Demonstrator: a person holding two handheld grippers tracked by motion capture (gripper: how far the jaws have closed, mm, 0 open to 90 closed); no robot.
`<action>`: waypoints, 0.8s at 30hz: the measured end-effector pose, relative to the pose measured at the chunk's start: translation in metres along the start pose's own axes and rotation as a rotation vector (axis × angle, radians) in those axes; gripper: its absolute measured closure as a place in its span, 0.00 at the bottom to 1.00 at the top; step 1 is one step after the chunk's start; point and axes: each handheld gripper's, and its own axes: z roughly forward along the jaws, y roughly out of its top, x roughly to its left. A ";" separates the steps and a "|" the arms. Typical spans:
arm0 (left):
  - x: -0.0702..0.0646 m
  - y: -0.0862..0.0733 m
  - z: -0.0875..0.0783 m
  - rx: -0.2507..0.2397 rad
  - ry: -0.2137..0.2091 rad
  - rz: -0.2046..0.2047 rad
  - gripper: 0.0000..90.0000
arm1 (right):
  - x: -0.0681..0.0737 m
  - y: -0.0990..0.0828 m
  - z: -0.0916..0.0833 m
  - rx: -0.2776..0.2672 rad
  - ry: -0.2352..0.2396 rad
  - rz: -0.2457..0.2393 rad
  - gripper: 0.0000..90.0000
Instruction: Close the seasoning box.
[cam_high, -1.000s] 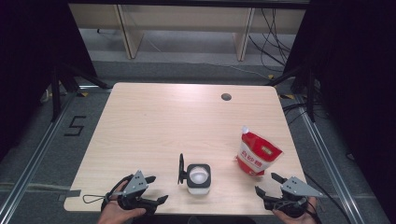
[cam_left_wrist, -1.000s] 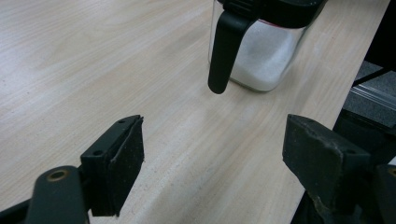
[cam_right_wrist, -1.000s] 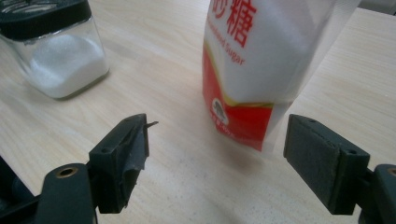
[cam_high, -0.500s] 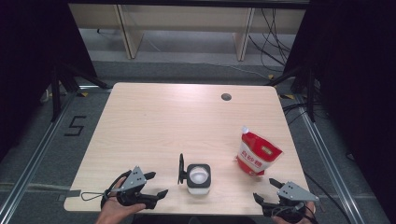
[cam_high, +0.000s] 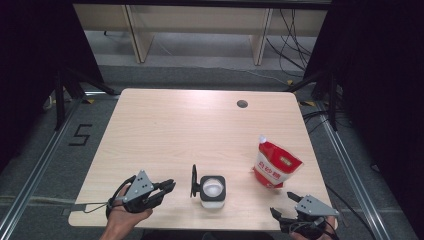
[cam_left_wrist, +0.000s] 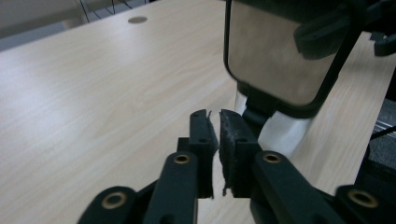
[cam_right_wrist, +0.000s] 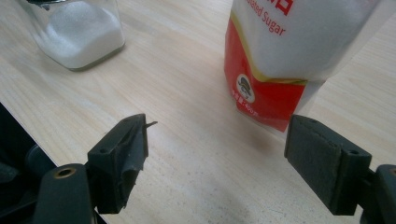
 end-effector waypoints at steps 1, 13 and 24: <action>0.000 0.003 -0.001 -0.007 -0.002 0.002 0.97 | 0.001 0.001 -0.001 0.005 -0.009 -0.008 0.25; -0.015 0.029 0.012 -0.011 -0.060 0.062 0.99 | 0.003 0.001 0.000 0.025 0.010 0.018 0.25; -0.024 0.046 0.020 0.006 -0.089 0.100 0.99 | 0.002 0.001 0.000 0.013 -0.004 0.008 0.26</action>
